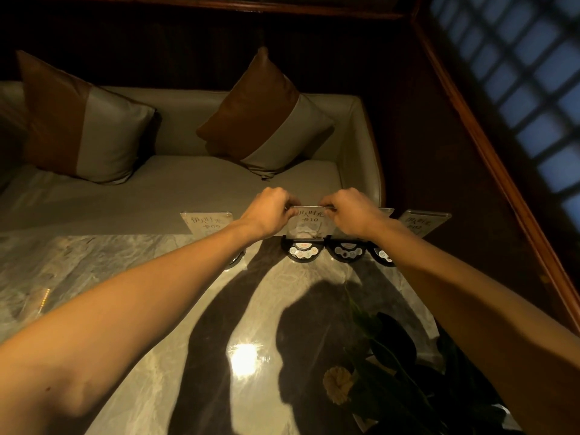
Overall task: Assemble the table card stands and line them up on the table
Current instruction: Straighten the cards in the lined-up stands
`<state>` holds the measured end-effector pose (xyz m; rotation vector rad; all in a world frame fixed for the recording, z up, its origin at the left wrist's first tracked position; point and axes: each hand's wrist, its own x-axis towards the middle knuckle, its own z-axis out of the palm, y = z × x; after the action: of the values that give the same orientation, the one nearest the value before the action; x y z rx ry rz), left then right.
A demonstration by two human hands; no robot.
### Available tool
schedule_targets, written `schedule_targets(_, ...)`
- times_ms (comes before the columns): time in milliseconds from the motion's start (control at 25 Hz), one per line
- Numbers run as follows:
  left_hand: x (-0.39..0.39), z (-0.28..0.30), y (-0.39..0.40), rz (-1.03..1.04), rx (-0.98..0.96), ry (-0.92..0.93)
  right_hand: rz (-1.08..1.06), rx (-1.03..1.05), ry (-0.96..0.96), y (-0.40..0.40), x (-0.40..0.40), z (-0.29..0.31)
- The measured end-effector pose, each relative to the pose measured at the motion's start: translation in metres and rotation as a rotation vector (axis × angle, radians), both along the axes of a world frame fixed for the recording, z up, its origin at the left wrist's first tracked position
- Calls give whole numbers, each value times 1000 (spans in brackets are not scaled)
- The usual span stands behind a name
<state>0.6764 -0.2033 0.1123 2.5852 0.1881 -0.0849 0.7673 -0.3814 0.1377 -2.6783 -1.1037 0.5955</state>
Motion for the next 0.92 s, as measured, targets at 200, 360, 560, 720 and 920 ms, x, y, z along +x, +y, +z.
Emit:
schedule_targets(200, 1, -1, 0, 7, -15, 23, -22, -23, 5, 1, 1, 0)
schedule_targets(360, -10, 5, 20, 41, -32, 61, -44, -21, 24, 2, -5, 9)
schedule_targets(560, -44, 27, 68, 94, 4, 120, -9, 104, -82, 38, -21, 25)
schedule_targets(720, -77, 34, 102, 145, 41, 131, 13, 211, 24, 85, -58, 24)
schedule_targets(920, -110, 11, 135, 222, 73, 147, 50, 165, 46, 133, -91, -3)
